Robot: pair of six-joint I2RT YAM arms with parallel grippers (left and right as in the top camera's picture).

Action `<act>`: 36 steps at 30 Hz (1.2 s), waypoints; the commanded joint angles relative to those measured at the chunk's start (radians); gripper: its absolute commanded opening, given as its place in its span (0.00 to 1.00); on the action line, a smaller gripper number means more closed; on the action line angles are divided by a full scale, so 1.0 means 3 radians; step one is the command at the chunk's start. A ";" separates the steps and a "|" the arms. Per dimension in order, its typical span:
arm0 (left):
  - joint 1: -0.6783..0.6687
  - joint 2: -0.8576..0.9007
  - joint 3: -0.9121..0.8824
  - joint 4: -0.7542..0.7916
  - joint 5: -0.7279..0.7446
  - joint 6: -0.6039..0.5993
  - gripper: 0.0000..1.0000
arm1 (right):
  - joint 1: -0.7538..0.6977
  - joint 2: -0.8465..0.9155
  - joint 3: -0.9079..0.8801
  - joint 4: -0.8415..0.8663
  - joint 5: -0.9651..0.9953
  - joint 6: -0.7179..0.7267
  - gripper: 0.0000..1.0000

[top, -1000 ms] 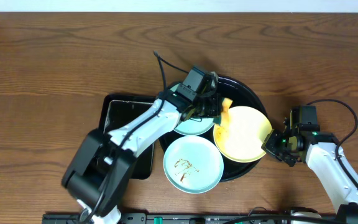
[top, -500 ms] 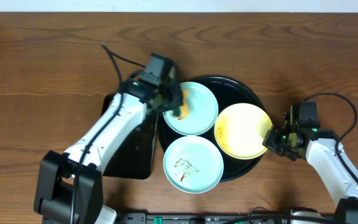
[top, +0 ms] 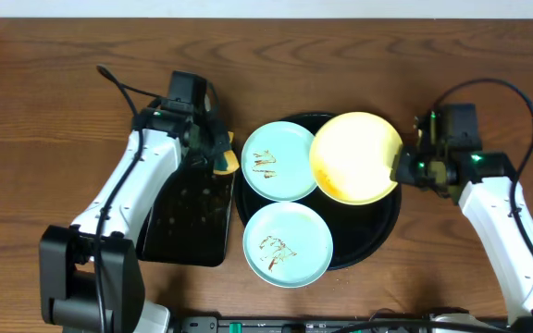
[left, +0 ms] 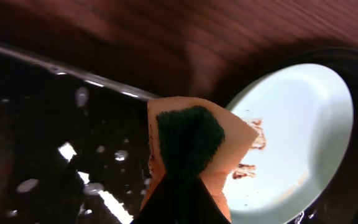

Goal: Clean dirty plates on tray and stack at the side
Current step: 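Return the sponge with the left gripper to the black tray, then lift the yellow plate with the right gripper and swing it right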

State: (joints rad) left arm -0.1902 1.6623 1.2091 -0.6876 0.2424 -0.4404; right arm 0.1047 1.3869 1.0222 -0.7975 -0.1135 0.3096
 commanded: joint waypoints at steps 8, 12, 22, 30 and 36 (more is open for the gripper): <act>0.0041 -0.0050 0.0076 -0.0060 0.0027 0.0135 0.07 | 0.0701 -0.0010 0.0151 -0.0332 0.1540 0.0248 0.01; 0.0041 -0.0050 0.0076 -0.0064 0.0037 0.0135 0.07 | 0.0722 -0.0010 0.0154 -0.0412 0.1868 0.0355 0.01; 0.0041 -0.0050 0.0076 -0.0062 0.0088 0.0146 0.07 | 0.0726 -0.0010 0.0413 -0.0458 0.2501 0.0380 0.02; 0.0058 -0.0050 0.0076 -0.0085 0.0045 0.0239 0.07 | 0.0924 -0.0010 0.0938 -0.0509 0.3030 -0.0005 0.01; 0.0151 -0.0050 0.0076 -0.0364 -0.0684 0.0245 0.07 | 0.1072 -0.0009 0.1057 -0.0651 0.3161 -0.0090 0.01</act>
State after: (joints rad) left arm -0.1654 1.6623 1.2091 -0.7715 0.1833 -0.3851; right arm 0.4088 1.3869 1.3235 -0.9806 0.7647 0.3088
